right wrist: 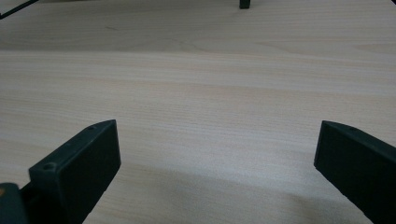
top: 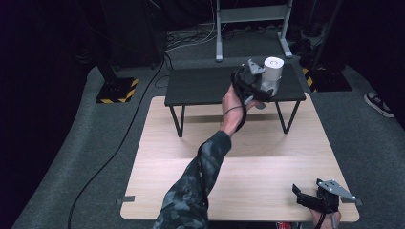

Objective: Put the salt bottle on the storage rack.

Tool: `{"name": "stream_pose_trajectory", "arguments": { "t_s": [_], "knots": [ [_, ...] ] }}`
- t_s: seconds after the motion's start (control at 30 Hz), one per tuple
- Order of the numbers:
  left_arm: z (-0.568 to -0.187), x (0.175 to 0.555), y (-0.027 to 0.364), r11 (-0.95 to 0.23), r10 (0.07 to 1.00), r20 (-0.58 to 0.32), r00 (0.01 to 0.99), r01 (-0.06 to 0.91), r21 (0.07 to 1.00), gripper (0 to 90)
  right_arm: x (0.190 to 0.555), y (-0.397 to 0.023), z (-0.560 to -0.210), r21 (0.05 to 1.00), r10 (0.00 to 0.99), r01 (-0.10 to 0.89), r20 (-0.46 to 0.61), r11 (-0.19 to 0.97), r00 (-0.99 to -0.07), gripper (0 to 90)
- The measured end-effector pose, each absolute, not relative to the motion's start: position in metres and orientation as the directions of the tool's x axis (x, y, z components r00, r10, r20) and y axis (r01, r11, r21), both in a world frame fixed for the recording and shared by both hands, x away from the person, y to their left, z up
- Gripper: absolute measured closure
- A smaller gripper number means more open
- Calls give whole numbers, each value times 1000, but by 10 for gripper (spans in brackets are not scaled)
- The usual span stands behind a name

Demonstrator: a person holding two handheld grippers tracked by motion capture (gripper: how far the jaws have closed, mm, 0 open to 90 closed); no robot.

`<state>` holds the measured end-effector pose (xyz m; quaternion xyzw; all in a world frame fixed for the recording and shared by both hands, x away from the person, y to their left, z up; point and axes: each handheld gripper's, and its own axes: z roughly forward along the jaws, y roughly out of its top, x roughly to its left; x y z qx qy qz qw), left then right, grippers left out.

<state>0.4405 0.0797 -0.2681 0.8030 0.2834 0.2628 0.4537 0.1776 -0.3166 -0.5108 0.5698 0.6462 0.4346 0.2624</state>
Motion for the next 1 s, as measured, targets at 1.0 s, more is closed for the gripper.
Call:
{"name": "stream_pose_trajectory", "arguments": {
  "t_s": [1.0],
  "knots": [
    [-470, 258, 274, -306, 931, 85, 356, 628, 715, 1, 182, -309, -506, 845, 973, 534, 134, -13, -188, 0]
  ]
}}
